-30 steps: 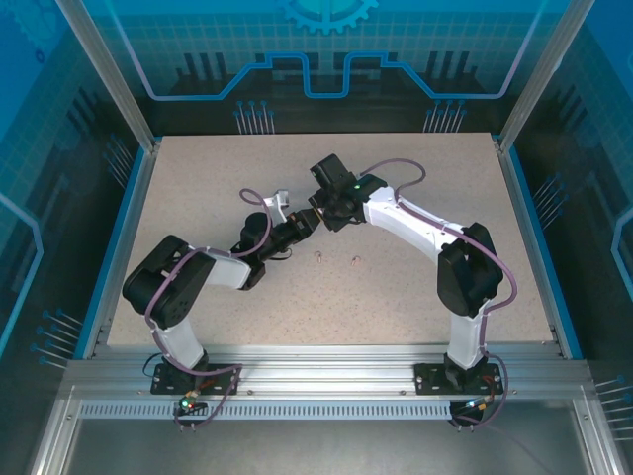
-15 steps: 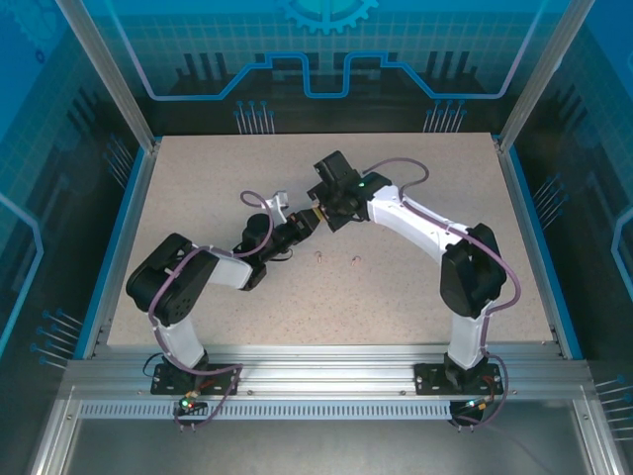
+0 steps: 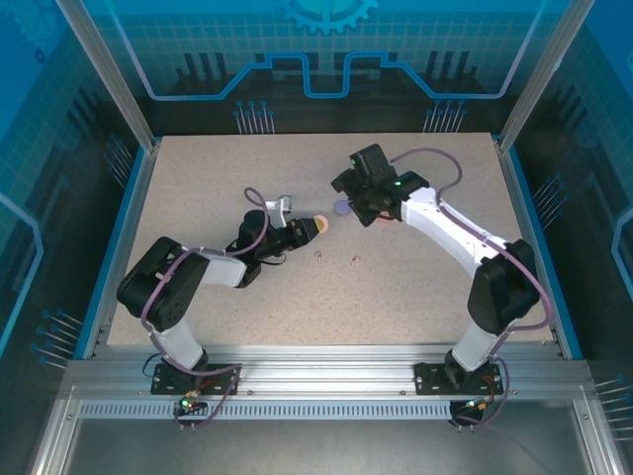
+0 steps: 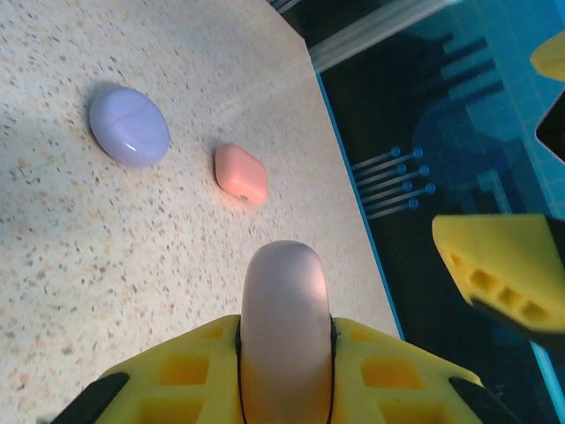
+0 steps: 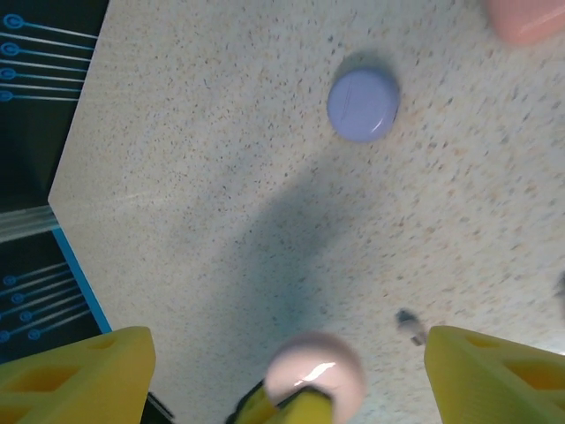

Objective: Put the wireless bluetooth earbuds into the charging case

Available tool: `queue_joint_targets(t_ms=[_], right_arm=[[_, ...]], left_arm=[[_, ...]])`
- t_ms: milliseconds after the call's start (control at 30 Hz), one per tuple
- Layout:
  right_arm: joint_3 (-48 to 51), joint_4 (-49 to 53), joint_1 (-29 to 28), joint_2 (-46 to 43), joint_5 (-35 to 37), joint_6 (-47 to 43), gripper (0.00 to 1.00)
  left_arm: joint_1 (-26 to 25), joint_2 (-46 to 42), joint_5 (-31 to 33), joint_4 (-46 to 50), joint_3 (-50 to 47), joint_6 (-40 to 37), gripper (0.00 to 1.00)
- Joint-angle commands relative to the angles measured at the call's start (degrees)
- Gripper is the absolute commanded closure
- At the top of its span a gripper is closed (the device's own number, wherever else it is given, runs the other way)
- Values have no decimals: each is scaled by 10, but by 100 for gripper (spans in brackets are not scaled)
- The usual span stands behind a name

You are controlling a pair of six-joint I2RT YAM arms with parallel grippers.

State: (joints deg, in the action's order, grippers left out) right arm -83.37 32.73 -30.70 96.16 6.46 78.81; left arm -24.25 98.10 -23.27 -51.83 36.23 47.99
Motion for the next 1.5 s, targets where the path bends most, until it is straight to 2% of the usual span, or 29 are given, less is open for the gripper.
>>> queue_joint_targets(t_ms=[0, 133, 267, 500, 700, 1033, 1467], right_arm=[[62, -55, 24, -47, -26, -122, 19], [162, -171, 50, -101, -99, -244, 19], [252, -298, 66, -145, -219, -351, 19], [314, -373, 66, -176, -337, -435, 21], [327, -398, 62, -181, -354, -416, 22], [327, -392, 30, -170, -364, -435, 24], [363, -405, 29, -120, -342, -431, 31]], left_arm=[[18, -40, -104, 69, 27, -62, 100], [40, -67, -182, 140, 47, -94, 100], [56, -93, -242, 200, 65, -124, 100], [59, -112, -317, 293, 103, -175, 100], [59, -110, -329, 292, 108, -175, 100], [60, -109, -327, 292, 116, -176, 100], [62, -120, -328, 293, 127, -171, 100]])
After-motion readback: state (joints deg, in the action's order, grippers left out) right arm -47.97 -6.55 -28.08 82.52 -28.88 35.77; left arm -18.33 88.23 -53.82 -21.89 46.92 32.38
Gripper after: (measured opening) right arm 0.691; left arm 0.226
